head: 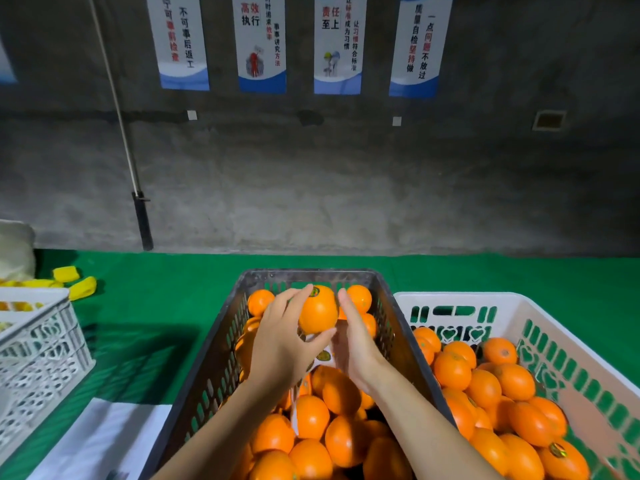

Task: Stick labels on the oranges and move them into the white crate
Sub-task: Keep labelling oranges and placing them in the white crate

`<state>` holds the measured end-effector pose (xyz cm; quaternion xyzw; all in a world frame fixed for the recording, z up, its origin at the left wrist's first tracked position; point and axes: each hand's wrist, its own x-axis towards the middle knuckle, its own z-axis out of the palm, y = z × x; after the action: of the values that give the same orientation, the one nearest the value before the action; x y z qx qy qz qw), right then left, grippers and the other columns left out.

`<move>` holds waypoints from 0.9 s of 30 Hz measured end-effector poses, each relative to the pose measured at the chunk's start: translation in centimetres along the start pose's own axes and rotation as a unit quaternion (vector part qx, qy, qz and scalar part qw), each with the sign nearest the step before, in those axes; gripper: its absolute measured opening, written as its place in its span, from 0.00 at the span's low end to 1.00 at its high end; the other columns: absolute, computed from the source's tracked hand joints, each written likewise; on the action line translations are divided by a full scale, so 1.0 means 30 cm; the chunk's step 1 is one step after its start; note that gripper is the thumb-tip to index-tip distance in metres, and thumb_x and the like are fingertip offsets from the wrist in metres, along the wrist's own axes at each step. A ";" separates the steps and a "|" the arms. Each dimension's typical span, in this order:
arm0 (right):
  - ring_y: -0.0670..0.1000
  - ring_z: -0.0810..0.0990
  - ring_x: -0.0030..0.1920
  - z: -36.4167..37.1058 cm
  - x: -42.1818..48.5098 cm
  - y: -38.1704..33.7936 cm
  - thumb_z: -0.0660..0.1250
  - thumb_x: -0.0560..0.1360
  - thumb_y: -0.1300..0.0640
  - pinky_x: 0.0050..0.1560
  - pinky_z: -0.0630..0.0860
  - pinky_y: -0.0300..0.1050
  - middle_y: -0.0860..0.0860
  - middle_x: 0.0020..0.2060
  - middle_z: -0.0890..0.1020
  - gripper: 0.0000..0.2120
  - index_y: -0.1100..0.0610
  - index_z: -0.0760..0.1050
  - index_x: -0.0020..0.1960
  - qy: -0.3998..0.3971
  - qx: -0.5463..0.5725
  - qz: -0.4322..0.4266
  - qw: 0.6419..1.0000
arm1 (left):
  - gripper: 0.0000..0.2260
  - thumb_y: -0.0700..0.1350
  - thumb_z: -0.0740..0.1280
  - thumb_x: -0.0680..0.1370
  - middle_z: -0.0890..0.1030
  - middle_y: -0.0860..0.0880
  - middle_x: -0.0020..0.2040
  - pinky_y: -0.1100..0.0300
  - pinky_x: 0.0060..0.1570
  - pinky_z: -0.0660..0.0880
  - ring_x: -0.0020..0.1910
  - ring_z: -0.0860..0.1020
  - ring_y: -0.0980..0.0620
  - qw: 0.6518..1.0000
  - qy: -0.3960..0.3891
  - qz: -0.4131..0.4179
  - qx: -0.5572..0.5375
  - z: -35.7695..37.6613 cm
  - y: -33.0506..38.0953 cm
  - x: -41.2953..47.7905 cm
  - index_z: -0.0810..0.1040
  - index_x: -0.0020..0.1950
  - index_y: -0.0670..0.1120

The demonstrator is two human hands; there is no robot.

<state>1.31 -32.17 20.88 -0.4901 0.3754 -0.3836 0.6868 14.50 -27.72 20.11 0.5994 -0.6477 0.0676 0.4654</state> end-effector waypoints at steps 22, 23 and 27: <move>0.59 0.82 0.55 -0.059 -0.014 -0.089 0.57 0.70 0.23 0.54 0.78 0.56 0.59 0.60 0.81 0.46 0.62 0.73 0.67 0.156 0.414 -0.037 0.896 | 0.29 0.31 0.76 0.61 0.82 0.45 0.60 0.41 0.59 0.75 0.59 0.81 0.42 0.976 -0.057 0.122 0.173 -0.025 -0.043 0.007 0.82 0.61 0.44; 0.60 0.81 0.57 -0.074 -0.017 -0.093 0.58 0.70 0.23 0.55 0.77 0.57 0.59 0.63 0.79 0.46 0.61 0.71 0.68 0.162 0.464 -0.043 0.870 | 0.30 0.31 0.78 0.59 0.83 0.44 0.59 0.41 0.58 0.76 0.58 0.81 0.41 0.972 -0.049 0.127 0.192 -0.029 -0.044 0.010 0.83 0.60 0.45; 0.62 0.74 0.69 -0.108 -0.028 -0.097 0.54 0.71 0.22 0.63 0.71 0.57 0.59 0.72 0.72 0.48 0.57 0.63 0.77 0.199 0.572 -0.047 0.794 | 0.30 0.31 0.78 0.59 0.83 0.45 0.60 0.40 0.59 0.74 0.60 0.80 0.41 0.966 -0.037 0.114 0.227 -0.026 -0.048 0.007 0.84 0.60 0.47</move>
<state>-2.40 -33.31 23.04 0.0623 0.1926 -0.6493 0.7331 16.14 -27.76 20.03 0.6137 -0.6963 0.2434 0.2815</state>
